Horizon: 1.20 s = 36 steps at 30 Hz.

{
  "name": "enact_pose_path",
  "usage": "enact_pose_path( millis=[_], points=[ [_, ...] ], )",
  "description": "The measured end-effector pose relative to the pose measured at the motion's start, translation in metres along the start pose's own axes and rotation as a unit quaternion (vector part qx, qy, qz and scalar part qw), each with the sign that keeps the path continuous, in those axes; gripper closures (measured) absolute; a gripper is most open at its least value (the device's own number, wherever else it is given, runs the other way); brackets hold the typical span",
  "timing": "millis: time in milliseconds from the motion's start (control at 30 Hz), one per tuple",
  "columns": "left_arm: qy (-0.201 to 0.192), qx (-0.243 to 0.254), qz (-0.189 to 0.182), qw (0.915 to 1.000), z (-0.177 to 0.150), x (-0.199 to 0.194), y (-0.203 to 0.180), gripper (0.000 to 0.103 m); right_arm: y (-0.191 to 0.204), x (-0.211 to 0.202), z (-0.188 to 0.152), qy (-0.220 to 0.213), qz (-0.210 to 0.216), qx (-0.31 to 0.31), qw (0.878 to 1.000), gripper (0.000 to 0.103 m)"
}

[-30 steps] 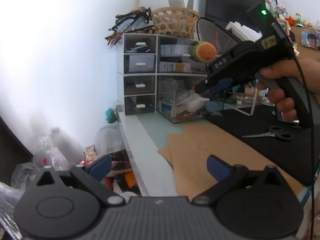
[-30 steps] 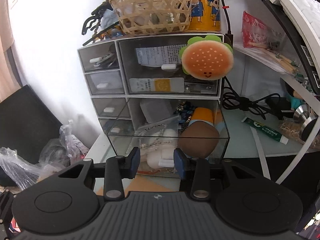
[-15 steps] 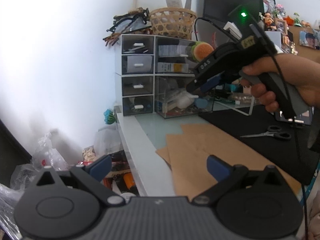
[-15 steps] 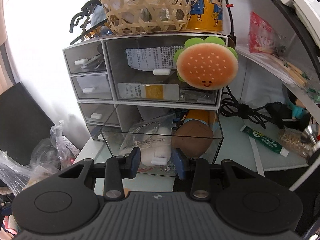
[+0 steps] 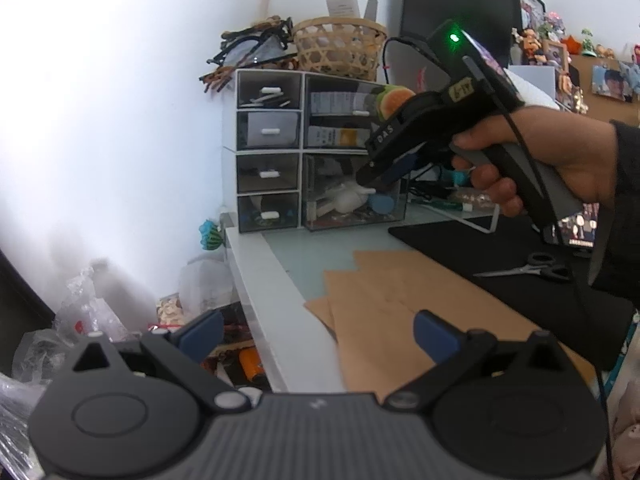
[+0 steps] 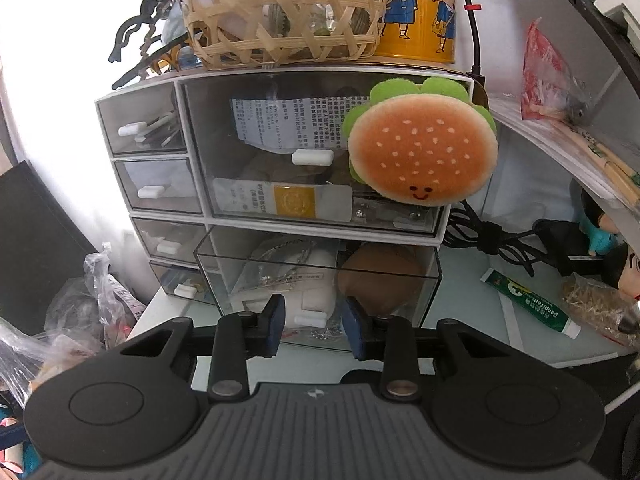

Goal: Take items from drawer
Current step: 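Push the clear drawer shut into the unit with the right gripper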

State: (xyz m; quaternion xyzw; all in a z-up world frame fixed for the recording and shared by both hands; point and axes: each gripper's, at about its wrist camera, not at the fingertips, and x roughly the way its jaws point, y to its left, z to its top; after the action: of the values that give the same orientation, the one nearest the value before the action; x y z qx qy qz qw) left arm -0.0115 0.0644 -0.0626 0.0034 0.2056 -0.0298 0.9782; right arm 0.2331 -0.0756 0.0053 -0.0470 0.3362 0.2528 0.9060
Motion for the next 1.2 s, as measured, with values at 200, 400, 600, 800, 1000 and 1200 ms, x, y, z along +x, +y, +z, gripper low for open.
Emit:
enact_pose_path(
  millis=[200,400,600,800,1000,1200],
  points=[
    [0.000,-0.003,-0.004,1.0000,0.000,0.000,0.001,0.000,0.002,0.006,0.004,-0.002,-0.005,-0.005,1.000,0.069],
    [0.000,-0.002,-0.005,1.0000,0.000,-0.001,0.000,0.000,0.002,0.012,0.007,-0.001,-0.008,-0.008,1.000,0.069],
    [-0.001,-0.005,-0.008,1.0000,0.000,-0.001,0.001,0.000,0.000,0.017,0.012,0.002,-0.008,-0.004,1.000,0.069],
    [-0.001,-0.002,-0.010,0.9999,0.000,-0.003,0.000,0.000,0.000,0.020,0.013,0.009,-0.019,-0.012,1.000,0.069],
    [-0.003,0.001,-0.009,1.0000,-0.001,-0.004,-0.002,0.000,-0.001,0.012,0.014,0.003,-0.026,-0.015,1.000,0.068],
    [-0.004,0.000,-0.009,1.0000,-0.001,-0.003,-0.001,0.000,-0.002,0.001,0.017,-0.007,-0.039,-0.023,0.999,0.063]
  ],
)
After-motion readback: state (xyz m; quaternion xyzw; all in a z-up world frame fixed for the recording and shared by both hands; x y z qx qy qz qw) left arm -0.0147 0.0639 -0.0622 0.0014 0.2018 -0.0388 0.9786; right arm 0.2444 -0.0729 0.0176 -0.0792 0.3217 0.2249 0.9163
